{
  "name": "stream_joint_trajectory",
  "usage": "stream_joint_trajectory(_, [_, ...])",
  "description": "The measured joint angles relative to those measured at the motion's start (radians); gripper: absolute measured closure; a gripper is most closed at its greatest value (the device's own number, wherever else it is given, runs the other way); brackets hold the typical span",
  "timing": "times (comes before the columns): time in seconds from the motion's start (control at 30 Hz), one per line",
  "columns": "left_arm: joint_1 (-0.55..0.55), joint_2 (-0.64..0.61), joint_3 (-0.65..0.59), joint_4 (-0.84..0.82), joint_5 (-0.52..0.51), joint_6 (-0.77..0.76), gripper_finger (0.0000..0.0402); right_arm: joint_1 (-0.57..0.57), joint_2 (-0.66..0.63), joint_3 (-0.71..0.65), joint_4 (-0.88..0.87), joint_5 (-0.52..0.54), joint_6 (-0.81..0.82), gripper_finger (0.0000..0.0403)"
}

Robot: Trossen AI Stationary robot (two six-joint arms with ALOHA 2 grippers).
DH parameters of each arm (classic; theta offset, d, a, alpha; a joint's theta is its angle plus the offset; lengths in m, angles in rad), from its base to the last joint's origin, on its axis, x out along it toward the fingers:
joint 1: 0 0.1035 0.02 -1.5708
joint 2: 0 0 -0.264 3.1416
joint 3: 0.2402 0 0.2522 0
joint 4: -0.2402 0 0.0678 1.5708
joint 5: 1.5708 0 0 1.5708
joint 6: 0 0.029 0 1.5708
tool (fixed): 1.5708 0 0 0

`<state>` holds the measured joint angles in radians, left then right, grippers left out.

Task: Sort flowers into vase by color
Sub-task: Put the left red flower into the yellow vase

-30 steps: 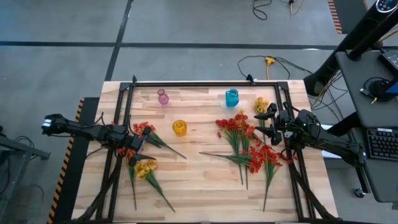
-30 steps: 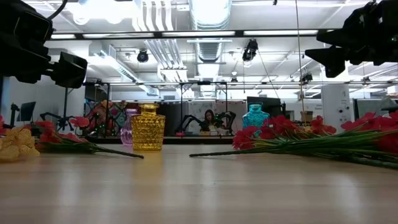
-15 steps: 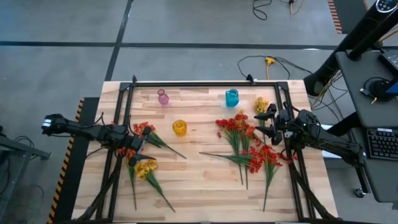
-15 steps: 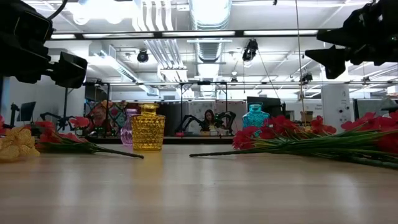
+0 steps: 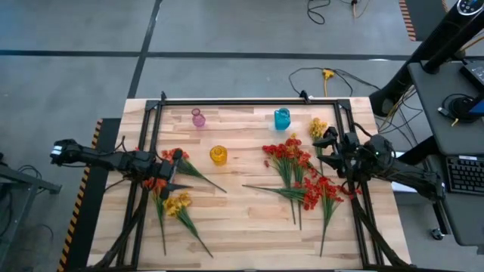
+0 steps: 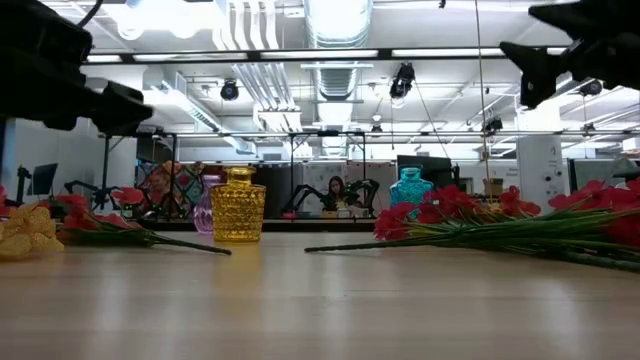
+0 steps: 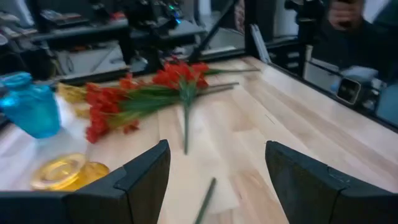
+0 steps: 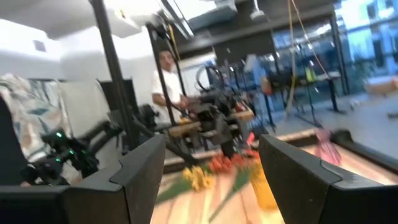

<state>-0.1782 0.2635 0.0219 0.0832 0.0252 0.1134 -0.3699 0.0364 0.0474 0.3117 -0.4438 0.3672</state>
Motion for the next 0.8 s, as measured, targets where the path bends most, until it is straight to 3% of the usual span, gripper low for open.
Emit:
stream_joint_trajectory(0.23, [-0.001,0.009,0.0,0.062,-0.066,0.008,0.0155,0.062,0.042,-0.002,0.142,0.066,0.033,0.0152])
stream_joint_trajectory(0.37, [-0.001,0.03,0.0,0.47,-0.069,-0.448,0.0155,0.112,0.134,-0.002,0.246,0.165,0.013,0.0152])
stream_joint_trajectory(0.47, [0.005,0.044,0.001,0.695,-0.073,-0.482,0.0155,0.142,0.245,0.011,0.315,0.255,-0.014,0.0152])
stream_joint_trajectory(0.53, [0.004,0.052,0.004,0.761,0.016,-0.45,0.0155,0.156,0.339,0.04,0.354,0.27,-0.038,0.0152])
stream_joint_trajectory(0.63, [0.003,0.075,0.048,0.698,0.075,-0.404,0.0155,0.163,0.473,0.108,0.383,0.269,-0.063,0.0152])
stream_joint_trajectory(0.8, [0.004,0.149,0.201,0.377,0.053,-0.365,0.0155,0.163,0.64,0.229,0.381,0.269,-0.103,0.0152])
